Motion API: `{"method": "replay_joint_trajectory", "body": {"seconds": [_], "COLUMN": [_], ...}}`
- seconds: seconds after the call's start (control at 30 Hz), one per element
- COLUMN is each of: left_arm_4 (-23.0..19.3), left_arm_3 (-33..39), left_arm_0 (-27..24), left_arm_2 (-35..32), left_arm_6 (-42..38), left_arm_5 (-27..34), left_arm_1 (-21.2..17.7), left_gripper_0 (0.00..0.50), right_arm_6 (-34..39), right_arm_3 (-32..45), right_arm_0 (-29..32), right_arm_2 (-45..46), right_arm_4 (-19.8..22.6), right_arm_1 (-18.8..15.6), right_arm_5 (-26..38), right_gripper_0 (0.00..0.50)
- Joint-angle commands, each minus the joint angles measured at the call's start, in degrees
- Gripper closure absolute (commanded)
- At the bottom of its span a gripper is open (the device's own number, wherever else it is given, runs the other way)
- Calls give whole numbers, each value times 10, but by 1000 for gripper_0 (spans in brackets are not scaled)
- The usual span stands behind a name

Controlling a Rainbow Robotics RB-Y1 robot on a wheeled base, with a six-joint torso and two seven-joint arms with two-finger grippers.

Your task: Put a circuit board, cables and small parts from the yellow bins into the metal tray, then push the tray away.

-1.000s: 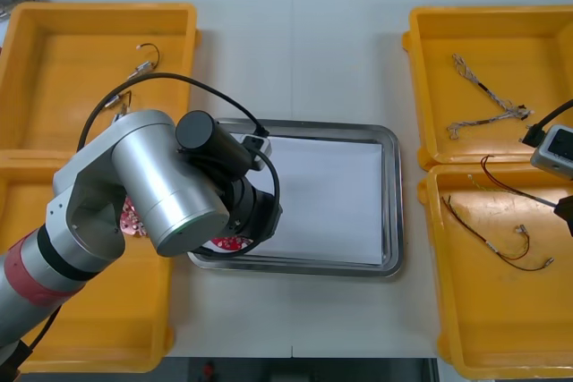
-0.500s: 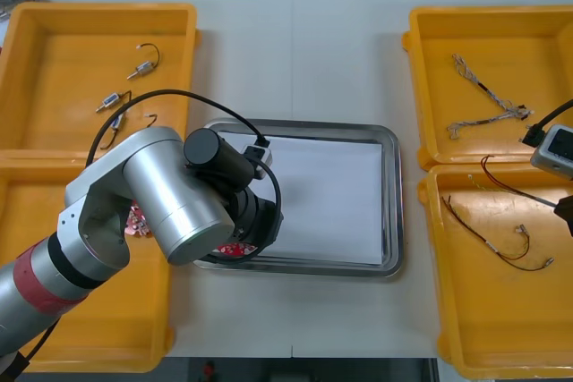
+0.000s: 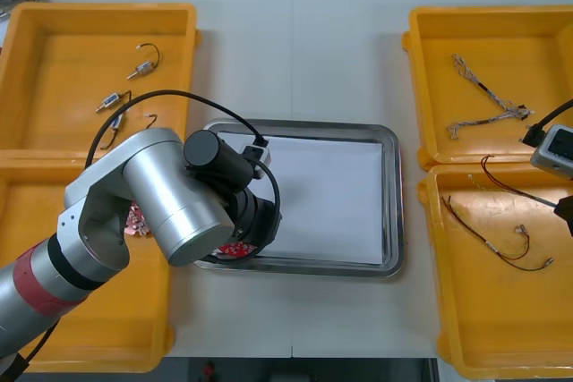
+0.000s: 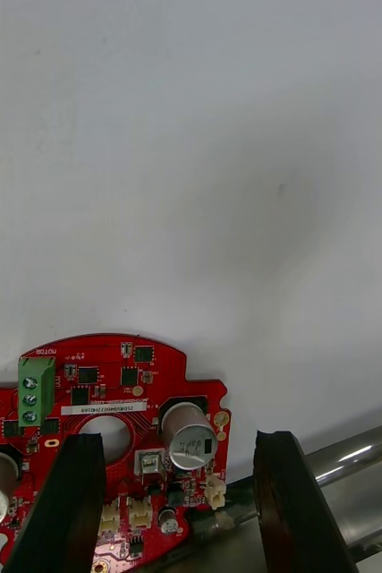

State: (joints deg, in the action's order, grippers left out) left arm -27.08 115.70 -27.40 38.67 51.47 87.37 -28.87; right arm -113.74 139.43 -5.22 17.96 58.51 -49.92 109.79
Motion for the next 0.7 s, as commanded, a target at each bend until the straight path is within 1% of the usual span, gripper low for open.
{"method": "replay_joint_trajectory", "body": {"seconds": [0.03,0.13,0.27,0.3,0.4,0.5,0.6,0.7], "left_arm_4": [0,-11,-16,-27,-51,-57,-77,-105], "left_arm_3": [37,59,83,93,97,96,95,95], "left_arm_0": [10,10,10,10,7,1,-7,-21], "left_arm_2": [-11,-31,-49,-61,-85,-102,-132,-170], "left_arm_6": [-30,-30,-30,-30,-28,-22,-10,9], "left_arm_5": [10,32,58,70,81,87,98,129], "left_arm_1": [2,2,2,2,2,2,-1,-10], "left_gripper_0": [14,14,12,12,12,11,12,14], "right_arm_6": [26,26,26,28,31,33,35,38], "right_arm_3": [14,14,14,14,14,14,15,15], "right_arm_0": [-16,-24,-39,-52,-74,-98,-132,-170], "right_arm_2": [-6,-6,-24,-40,-63,-89,-126,-169], "right_arm_4": [6,18,20,20,24,23,21,17], "right_arm_1": [-24,-28,-33,-38,-42,-44,-44,-45], "right_arm_5": [2,2,2,2,2,2,2,2], "right_gripper_0": [500,500,500,500,500,500,500,500]}}
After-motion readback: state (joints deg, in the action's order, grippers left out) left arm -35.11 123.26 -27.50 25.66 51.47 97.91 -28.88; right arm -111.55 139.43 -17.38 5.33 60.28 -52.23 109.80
